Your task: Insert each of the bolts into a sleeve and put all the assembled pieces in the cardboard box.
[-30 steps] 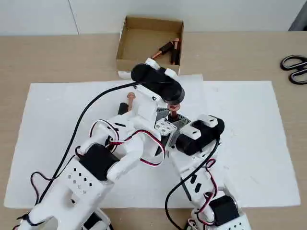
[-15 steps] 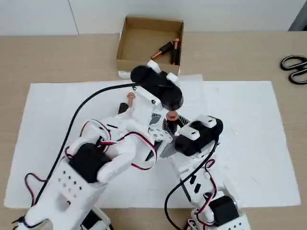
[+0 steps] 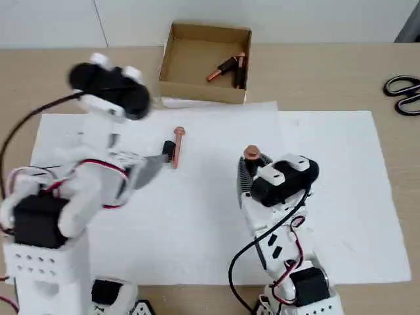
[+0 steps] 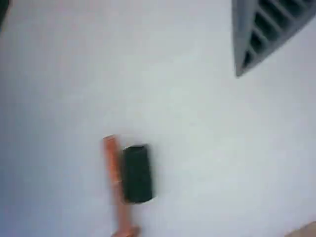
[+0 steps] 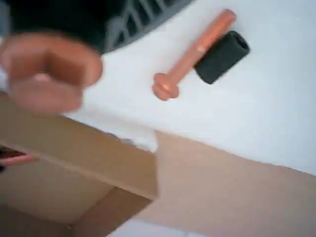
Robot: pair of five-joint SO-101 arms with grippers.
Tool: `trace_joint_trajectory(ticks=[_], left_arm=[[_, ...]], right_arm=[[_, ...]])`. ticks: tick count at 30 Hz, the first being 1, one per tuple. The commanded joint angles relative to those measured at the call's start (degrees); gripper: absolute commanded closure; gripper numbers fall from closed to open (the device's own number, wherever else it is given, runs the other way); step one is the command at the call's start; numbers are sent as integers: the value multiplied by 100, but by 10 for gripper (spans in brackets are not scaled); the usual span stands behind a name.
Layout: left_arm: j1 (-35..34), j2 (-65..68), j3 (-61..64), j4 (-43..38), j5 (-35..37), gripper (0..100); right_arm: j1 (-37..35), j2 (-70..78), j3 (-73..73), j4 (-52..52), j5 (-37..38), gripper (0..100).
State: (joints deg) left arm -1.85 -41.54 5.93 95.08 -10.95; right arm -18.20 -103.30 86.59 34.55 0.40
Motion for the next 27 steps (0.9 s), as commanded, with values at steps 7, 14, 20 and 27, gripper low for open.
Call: trace_joint_trajectory(ticks=[7, 14, 20, 27], left_arm=[[-2374, -97, 66, 510, -202, 698], [-2760, -97, 549, 510, 53, 698], [-2760, -97, 576, 519, 273, 698], [-2760, -97, 585, 519, 273, 698]], right_arm=[[532, 954, -2567, 699, 360, 995], [558, 3820, -5749, 664, 352, 995], [549, 6360, -8044, 664, 334, 995], [558, 9033, -9407, -532, 325, 995]])
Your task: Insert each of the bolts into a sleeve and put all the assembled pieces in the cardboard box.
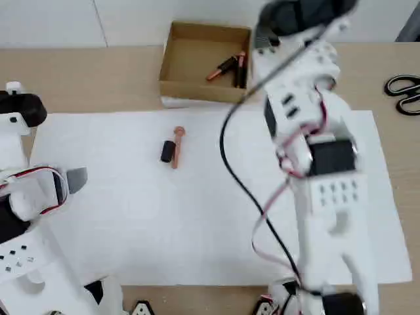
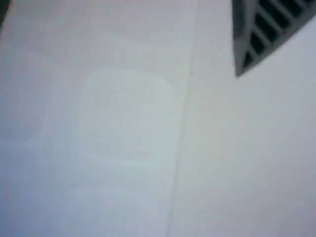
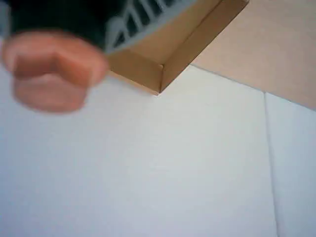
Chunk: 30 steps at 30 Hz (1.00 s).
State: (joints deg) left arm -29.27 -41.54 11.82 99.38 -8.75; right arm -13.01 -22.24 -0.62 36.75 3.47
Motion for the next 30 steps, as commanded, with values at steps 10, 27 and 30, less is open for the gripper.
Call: trace_joint_trajectory(ticks=[10, 27, 30], left_arm=[[-18, -97, -4, 97, 62, 698], [0, -97, 505, 97, 211, 698], [0, -105, 593, 97, 211, 698]], right_arm=[[40, 4207, -1776, -2782, 26, 995], [-4, 7829, -4202, -3538, 35, 995], [-22, 7899, -4237, -3538, 35, 994]])
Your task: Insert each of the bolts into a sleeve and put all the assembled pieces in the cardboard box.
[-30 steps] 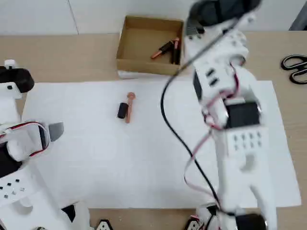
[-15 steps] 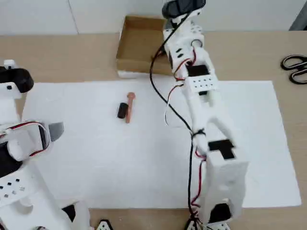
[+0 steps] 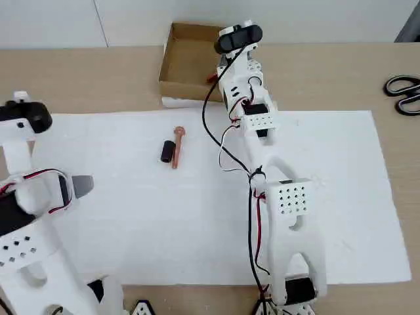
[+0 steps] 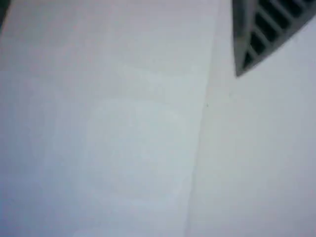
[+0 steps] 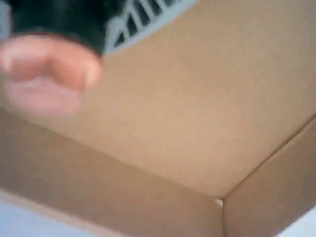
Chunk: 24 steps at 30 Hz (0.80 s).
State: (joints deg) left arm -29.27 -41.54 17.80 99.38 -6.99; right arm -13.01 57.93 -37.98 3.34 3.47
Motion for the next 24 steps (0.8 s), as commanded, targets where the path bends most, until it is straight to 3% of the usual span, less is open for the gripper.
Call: trace_joint_trajectory(ticks=[1, 8, 15, 24], left_arm=[[0, -105, -4, 97, 35, 698], [9, -105, 13, 97, 35, 698], [9, -105, 13, 97, 35, 698], [9, -105, 13, 97, 35, 698]], right_arm=[[-22, -110, -501, -198, 35, 994], [-22, -57, -501, 198, 26, 987], [-31, -84, -536, 505, 26, 820], [-215, -725, -1248, 1024, 26, 818]])
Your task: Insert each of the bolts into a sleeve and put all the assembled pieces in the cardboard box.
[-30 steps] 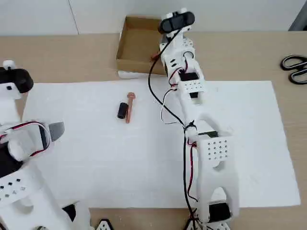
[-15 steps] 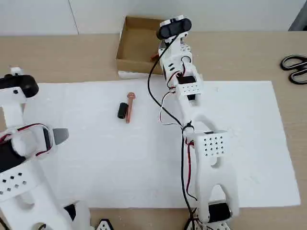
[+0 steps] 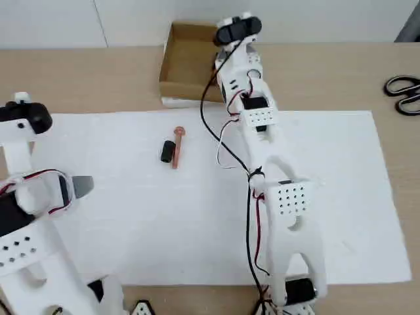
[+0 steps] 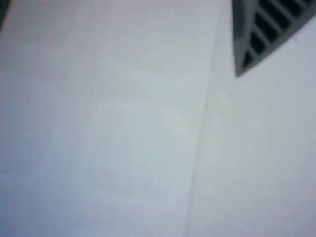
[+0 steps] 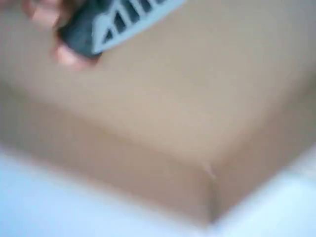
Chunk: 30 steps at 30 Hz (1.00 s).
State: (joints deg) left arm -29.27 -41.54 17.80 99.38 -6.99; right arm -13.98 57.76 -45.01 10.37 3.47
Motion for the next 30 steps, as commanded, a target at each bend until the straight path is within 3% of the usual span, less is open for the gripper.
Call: trace_joint_trajectory(ticks=[1, 7, 16, 24, 30], left_arm=[[9, -105, 13, 97, 35, 698], [9, -105, 13, 88, 44, 698], [9, -105, 40, 88, 527, 698], [-18, -97, 426, 62, 563, 698], [-18, -97, 426, 62, 563, 698]], right_arm=[[-189, -875, -651, 541, 26, 818], [-804, -2105, -782, 2422, -62, 818], [-1780, -3143, -782, 5314, -1178, 818], [-2105, -2747, -756, 6053, -2681, 819], [-2457, -2273, -756, 6527, -2919, 819]])
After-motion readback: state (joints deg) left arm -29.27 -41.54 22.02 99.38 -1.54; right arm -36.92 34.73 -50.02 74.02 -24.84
